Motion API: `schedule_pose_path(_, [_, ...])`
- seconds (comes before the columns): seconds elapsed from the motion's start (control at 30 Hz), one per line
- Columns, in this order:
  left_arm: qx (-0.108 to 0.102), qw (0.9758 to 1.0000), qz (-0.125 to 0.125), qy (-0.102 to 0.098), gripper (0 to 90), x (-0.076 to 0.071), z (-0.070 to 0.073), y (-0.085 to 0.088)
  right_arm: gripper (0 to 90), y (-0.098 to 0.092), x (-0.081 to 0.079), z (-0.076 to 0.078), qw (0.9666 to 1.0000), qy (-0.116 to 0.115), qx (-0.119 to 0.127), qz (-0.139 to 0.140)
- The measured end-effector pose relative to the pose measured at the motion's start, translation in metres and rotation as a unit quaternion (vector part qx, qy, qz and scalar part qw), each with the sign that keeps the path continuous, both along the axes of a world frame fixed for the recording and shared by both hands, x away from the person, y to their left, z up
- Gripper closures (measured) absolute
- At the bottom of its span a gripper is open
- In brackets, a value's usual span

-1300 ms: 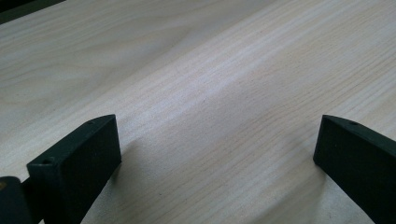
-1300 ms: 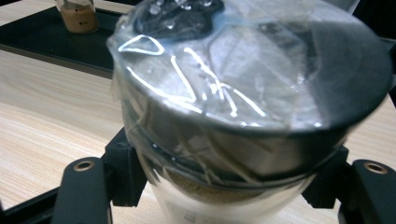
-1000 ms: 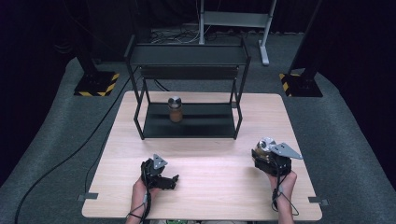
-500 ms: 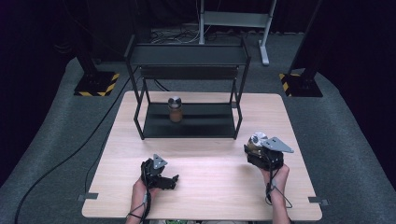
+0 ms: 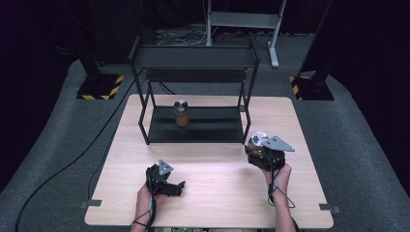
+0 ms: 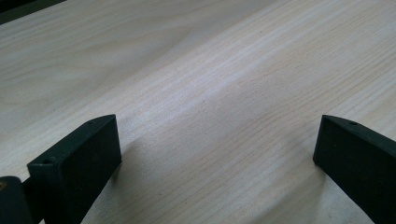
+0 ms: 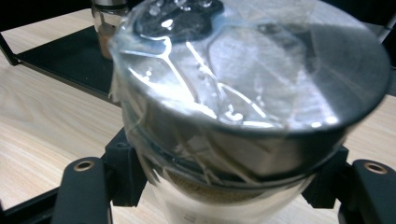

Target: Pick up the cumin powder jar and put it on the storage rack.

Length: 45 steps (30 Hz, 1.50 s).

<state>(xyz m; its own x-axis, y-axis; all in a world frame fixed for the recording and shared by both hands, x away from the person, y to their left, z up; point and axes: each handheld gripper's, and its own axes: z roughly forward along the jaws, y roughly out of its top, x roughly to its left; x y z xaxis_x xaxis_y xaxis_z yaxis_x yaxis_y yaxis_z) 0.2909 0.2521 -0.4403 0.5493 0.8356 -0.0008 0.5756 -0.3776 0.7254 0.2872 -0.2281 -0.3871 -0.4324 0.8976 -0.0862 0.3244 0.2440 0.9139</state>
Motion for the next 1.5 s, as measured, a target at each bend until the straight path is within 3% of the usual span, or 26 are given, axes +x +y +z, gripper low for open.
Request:
schedule_pose_path(0.8, [0.004,1.0000,-0.001,-0.003,0.4,-0.001,0.000,-0.001,29.8,0.025,0.033,0.004,0.9996,0.019,-0.006,0.022])
schedule_pose_path(1.5, [0.004,1.0000,-0.001,-0.006,0.5,-0.002,0.000,-0.001,29.8,0.047,0.067,0.006,0.9978,0.046,-0.027,0.039])
